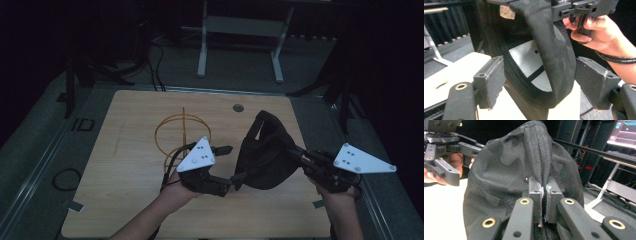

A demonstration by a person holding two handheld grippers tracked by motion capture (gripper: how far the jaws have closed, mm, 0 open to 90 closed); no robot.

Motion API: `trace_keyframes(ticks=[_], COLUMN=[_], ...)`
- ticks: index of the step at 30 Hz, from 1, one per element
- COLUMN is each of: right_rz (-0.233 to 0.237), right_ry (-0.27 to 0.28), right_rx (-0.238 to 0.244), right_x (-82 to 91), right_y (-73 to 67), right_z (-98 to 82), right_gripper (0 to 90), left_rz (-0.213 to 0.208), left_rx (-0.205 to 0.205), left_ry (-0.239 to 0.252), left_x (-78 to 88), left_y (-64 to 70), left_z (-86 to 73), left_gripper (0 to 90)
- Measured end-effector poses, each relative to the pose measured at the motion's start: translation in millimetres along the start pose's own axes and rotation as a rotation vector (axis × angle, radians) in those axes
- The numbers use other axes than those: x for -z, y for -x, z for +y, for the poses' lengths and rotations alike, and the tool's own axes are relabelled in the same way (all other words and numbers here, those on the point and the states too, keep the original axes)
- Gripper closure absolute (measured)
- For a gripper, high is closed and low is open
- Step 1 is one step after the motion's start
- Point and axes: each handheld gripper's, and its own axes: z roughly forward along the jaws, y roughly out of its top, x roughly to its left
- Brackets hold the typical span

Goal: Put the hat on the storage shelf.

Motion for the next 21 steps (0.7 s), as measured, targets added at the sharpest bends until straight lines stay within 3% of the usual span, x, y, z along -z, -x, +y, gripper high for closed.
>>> trace_keyframes(ticks=[1, 3, 9, 15, 21], right_rz=[0.003, 0.006, 0.013, 0.033, 0.059], right_ry=[-0.002, -0.002, 0.002, -0.009, -0.011], right_rx=[0.006, 0.008, 0.026, 0.040, 0.069], right_x=[-4.2, -5.7, -20.5, -37.6, -56.3], right_y=[4.3, 5.4, 10.2, 13.4, 14.2], right_z=[7.3, 9.4, 23.1, 35.0, 54.4], right_gripper=[85.9, 85.9, 85.9, 85.8, 85.8], left_rz=[0.066, 0.108, 0.169, 0.222, 0.323], left_rx=[-0.020, -0.028, -0.014, 0.040, 0.071], left_ry=[0.014, 0.019, 0.020, 0.024, 0.020], left_x=[10.4, 18.2, 42.5, 70.4, 102.6], left_y=[-3.0, -5.4, -12.4, -23.3, -36.4], left_z=[-5.1, -9.4, -25.5, -48.9, -84.1], left_gripper=[15.8, 14.9, 6.3, 4.5, 4.5])
